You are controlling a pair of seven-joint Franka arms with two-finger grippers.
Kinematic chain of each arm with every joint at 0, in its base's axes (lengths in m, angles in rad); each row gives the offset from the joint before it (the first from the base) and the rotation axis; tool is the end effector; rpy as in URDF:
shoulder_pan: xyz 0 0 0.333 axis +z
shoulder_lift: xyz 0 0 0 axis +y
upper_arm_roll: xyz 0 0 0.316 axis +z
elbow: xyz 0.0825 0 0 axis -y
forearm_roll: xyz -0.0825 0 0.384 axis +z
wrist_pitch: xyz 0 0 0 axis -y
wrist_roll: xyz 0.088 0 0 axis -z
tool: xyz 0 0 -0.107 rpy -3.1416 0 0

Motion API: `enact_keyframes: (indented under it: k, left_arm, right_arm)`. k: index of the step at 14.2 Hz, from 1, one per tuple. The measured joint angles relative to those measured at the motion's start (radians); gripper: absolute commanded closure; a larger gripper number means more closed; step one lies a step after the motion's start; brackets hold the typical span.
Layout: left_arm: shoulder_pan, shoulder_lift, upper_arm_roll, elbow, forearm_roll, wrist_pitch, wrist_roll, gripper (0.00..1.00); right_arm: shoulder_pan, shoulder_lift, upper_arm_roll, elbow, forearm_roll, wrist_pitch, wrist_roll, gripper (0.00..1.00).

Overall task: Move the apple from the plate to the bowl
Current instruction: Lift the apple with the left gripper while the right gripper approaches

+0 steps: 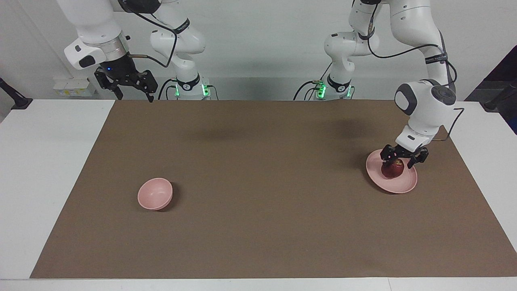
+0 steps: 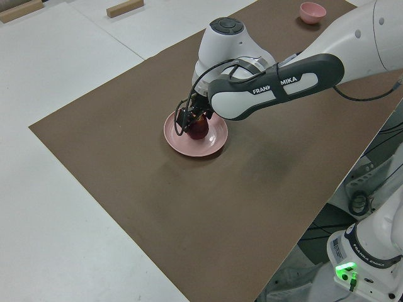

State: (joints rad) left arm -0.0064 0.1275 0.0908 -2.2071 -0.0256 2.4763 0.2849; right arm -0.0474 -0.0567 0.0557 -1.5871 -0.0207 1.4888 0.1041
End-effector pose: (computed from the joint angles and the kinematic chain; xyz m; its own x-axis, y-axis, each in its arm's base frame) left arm 0.5567 0.0467 0.3367 0.9735 -0.1825 0.1380 -0.1797 -0.9832 -0.0332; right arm 0.5283 0.0030 0.6405 0.9945 -0.0975 -0.0390 -0.0965 -0.9949 0.0280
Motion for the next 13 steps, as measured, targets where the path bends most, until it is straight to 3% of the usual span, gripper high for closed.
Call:
enact_keyframes:
  k: [3,4,9,11,13]
  left_arm:
    - [0.0,0.008,-0.004,-0.016,0.0,0.06,-0.001,0.0]
    - [-0.001,0.018,-0.005,-0.019,0.0,0.085,-0.003,0.1]
    - [-0.001,0.032,-0.006,-0.018,-0.001,0.114,-0.016,0.8]
    - [-0.001,0.032,-0.007,-0.018,-0.001,0.114,-0.016,0.92]
    - [-0.002,0.031,-0.007,-0.011,-0.001,0.118,-0.016,0.95]
  right_arm:
    - [-0.014,0.0,-0.001,-0.001,0.073,0.0,0.084,0.0]
    - [-0.026,0.0,-0.004,-0.002,0.115,-0.001,0.127,0.0]
    - [-0.046,0.031,-0.011,-0.013,0.29,-0.024,0.351,0.0]
    - [-0.045,0.056,-0.009,-0.016,0.383,-0.025,0.445,0.0]
    - [-0.044,0.095,-0.008,-0.019,0.503,-0.025,0.52,0.0]
